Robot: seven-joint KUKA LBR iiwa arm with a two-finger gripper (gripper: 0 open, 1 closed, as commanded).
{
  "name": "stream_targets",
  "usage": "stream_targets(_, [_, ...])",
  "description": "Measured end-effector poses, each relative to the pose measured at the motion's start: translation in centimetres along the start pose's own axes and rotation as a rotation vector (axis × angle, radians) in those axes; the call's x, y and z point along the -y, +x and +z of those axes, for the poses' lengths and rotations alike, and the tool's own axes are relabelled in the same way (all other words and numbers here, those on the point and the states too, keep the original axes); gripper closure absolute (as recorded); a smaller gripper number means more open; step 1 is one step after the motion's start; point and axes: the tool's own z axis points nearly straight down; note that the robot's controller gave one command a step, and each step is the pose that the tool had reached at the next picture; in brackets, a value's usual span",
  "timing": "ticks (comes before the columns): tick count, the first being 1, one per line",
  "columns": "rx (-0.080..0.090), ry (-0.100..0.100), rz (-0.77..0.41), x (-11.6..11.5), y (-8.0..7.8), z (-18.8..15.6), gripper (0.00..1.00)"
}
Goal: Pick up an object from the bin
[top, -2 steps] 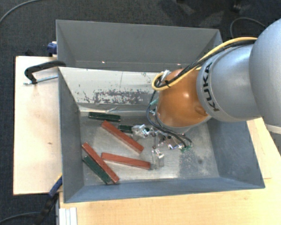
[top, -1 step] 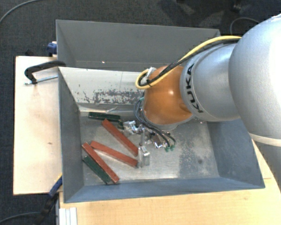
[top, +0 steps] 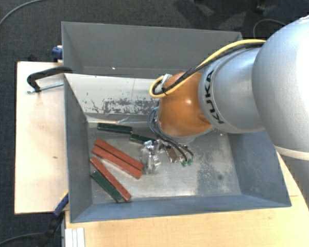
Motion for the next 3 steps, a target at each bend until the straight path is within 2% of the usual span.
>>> stream_targets(1, [0.0,0.0,0.0,0.0,0.0,0.0,0.0])
stream_targets(2, [0.004,-0.004,0.001,-8.1,-3.2,0.0,0.0])
stream_targets(3, [0.001,0.0,0.007,-7.6,-3.0,0.0,1.0])
